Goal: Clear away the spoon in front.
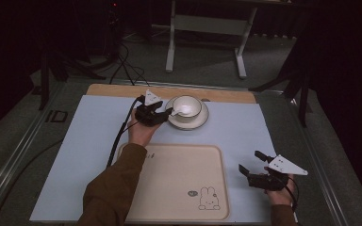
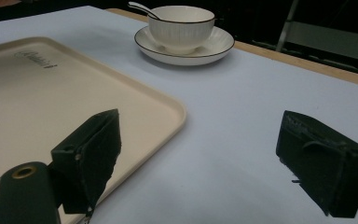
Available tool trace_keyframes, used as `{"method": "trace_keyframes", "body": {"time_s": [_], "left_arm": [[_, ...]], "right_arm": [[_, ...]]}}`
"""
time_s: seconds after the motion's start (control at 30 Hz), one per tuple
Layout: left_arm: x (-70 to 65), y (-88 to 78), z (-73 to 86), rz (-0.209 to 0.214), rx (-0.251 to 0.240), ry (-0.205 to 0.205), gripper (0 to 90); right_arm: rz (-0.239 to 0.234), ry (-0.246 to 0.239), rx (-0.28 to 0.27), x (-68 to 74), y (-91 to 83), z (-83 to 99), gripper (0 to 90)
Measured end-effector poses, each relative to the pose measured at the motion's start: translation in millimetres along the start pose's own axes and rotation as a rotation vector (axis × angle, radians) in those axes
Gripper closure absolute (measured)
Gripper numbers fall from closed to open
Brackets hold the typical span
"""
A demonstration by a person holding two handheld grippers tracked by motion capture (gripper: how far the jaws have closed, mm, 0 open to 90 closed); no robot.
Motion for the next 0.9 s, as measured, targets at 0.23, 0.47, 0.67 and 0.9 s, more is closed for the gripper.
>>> {"method": "trace_keyframes", "body": {"time_s": [0.23,0.47,0.67,0.9], "left_arm": [[-1.8,9.8,6.4,0.006,0.022,-0.001,49.6],[-0.1,17.9,15.5,0.011,0.064,-0.007,50.4],[-0.1,23.4,22.7,0.022,0.091,-0.016,52.7],[-4.9,33.9,28.8,0.046,0.111,-0.017,56.0]], "right_arm": [[0.0,0.0,-0.001,0.0,0.1,-0.2,13.5],[0.001,0.002,-0.002,-0.6,0.1,-0.2,13.5],[0.002,0.001,-0.002,-0.9,0.2,-0.1,13.5],[0.004,-0.001,-0.001,-1.3,-0.1,0.0,13.5]]}}
Point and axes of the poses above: each handheld gripper's, and its own axes: y roughly forward along the jaws, z roughly out of its underside, x roughly to its left, the point moved 8 cm from there along y, roughly forward along the jaws, and after that the axes turned 15 degrees about -x, right-handed, at the moved point
